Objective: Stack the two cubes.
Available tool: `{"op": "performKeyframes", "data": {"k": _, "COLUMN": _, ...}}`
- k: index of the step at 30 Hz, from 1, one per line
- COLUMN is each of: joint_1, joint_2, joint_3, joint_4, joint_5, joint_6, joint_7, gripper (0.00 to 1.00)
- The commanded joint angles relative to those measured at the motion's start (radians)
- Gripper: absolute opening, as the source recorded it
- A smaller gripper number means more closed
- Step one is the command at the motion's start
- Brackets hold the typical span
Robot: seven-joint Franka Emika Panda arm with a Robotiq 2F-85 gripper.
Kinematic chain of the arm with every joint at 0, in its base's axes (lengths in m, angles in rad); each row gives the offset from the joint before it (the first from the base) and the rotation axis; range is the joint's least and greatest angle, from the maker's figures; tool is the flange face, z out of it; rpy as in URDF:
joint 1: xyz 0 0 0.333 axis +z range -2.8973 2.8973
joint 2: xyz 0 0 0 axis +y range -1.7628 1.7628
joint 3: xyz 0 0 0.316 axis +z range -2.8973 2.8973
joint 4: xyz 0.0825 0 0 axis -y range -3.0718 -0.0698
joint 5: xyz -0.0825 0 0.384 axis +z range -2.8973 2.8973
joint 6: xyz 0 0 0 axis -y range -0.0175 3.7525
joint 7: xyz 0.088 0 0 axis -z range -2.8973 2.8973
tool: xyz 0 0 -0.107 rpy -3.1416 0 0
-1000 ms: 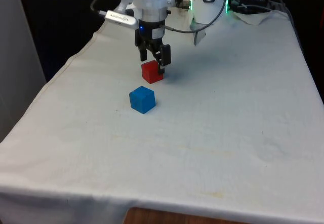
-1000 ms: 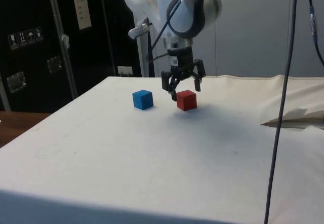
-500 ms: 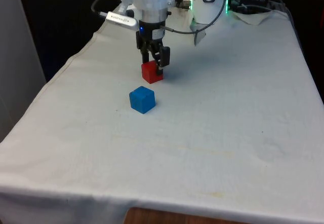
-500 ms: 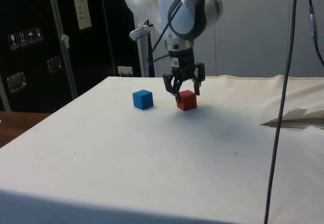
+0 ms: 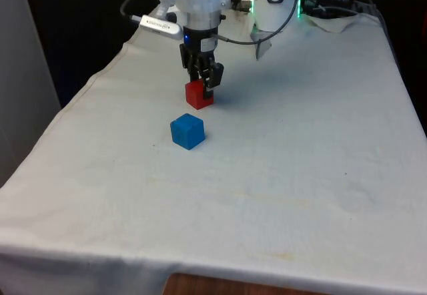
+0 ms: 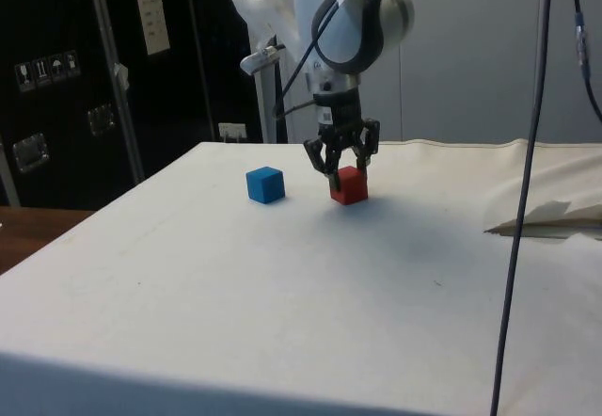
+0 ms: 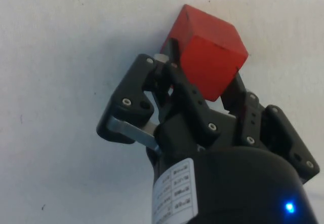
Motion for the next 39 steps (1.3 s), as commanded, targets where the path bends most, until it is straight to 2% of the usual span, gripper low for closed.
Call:
{"op": "performKeyframes", "data": {"k": 1, "joint_1": 0.002, "joint_2": -0.013, "joint_3": -0.003, "joint_4": -0.002, "joint_5": -0.002, "joint_6": -0.003, "joint_7": 0.004, "gripper": 0.00}}
{"op": "performKeyframes", "data": {"k": 7, "joint_1": 0.005, "joint_2": -0.063, "joint_3": -0.009, "joint_4": 0.004, "joint_5": -0.011, "joint_6": -0.054, "joint_7": 0.014, "gripper": 0.00}}
{"op": "performKeyframes", "data": {"k": 8, "joint_1": 0.000, "joint_2": -0.051, "joint_3": -0.001, "joint_4": 0.004, "joint_5": 0.000, "joint_6": -0.039, "joint_7": 0.002, "gripper": 0.00}}
{"op": "performKeyframes", "data": {"k": 9, "joint_1": 0.005, "joint_2": -0.072, "joint_3": -0.009, "joint_4": 0.006, "joint_5": -0.012, "joint_6": -0.063, "joint_7": 0.014, "gripper": 0.00}}
{"op": "performKeyframes", "data": {"k": 15, "joint_1": 0.004, "joint_2": -0.124, "joint_3": -0.010, "joint_4": 0.017, "joint_5": -0.015, "joint_6": -0.121, "joint_7": 0.014, "gripper": 0.00}}
{"op": "performKeyframes", "data": {"k": 16, "joint_1": 0.000, "joint_2": -0.118, "joint_3": -0.003, "joint_4": 0.014, "joint_5": -0.001, "joint_6": -0.110, "joint_7": 0.002, "gripper": 0.00}}
{"op": "performKeyframes", "data": {"k": 17, "joint_1": 0.003, "joint_2": -0.131, "joint_3": -0.010, "joint_4": 0.018, "joint_5": -0.015, "joint_6": -0.129, "joint_7": 0.014, "gripper": 0.00}}
{"op": "performKeyframes", "data": {"k": 22, "joint_1": 0.002, "joint_2": -0.170, "joint_3": -0.009, "joint_4": 0.034, "joint_5": -0.018, "joint_6": -0.182, "joint_7": 0.013, "gripper": 0.00}}
{"op": "performKeyframes", "data": {"k": 23, "joint_1": 0.000, "joint_2": -0.167, "joint_3": -0.004, "joint_4": 0.032, "joint_5": -0.004, "joint_6": -0.174, "joint_7": 0.002, "gripper": 0.00}}
{"op": "performKeyframes", "data": {"k": 27, "joint_1": 0.002, "joint_2": -0.194, "joint_3": -0.008, "joint_4": 0.050, "joint_5": -0.023, "joint_6": -0.226, "joint_7": 0.013, "gripper": 0.00}}
{"op": "performKeyframes", "data": {"k": 34, "joint_1": 0.001, "joint_2": -0.207, "joint_3": -0.007, "joint_4": 0.077, "joint_5": -0.027, "joint_6": -0.273, "joint_7": 0.011, "gripper": 0.00}}
{"op": "performKeyframes", "data": {"k": 39, "joint_1": 0.003, "joint_2": -0.180, "joint_3": 0.000, "joint_4": 0.125, "joint_5": -0.012, "joint_6": -0.300, "joint_7": 0.006, "gripper": 0.00}}
